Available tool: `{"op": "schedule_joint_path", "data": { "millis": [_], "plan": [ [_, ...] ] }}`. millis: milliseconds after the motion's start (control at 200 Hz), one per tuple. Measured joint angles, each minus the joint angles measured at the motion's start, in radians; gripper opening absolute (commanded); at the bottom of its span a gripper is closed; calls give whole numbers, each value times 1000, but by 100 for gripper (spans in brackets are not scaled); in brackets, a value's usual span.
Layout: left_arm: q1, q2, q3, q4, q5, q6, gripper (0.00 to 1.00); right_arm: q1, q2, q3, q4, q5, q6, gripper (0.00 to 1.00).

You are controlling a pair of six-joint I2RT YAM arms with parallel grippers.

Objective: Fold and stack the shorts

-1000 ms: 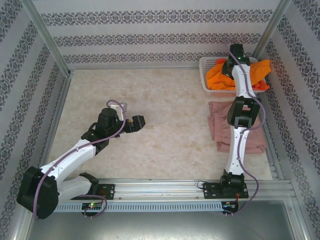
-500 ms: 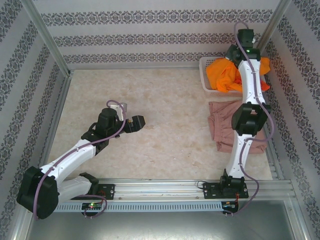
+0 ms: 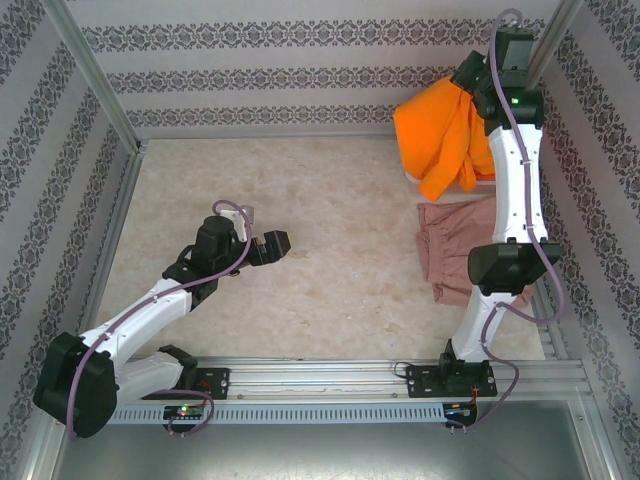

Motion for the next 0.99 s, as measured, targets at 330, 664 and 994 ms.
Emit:
{"op": "schedule_joint_path", "data": {
  "millis": [330, 664, 994],
  "plan": [
    [0, 0, 0, 0, -6, -3, 100, 123, -14, 76, 2, -65, 4, 0],
    [0, -23, 2, -8, -22, -2, 100, 354, 104, 385, -1, -105, -14, 4],
    [0, -157, 2, -49, -73, 16, 100, 483, -83, -217, 53, -209, -232, 77]
  ]
}}
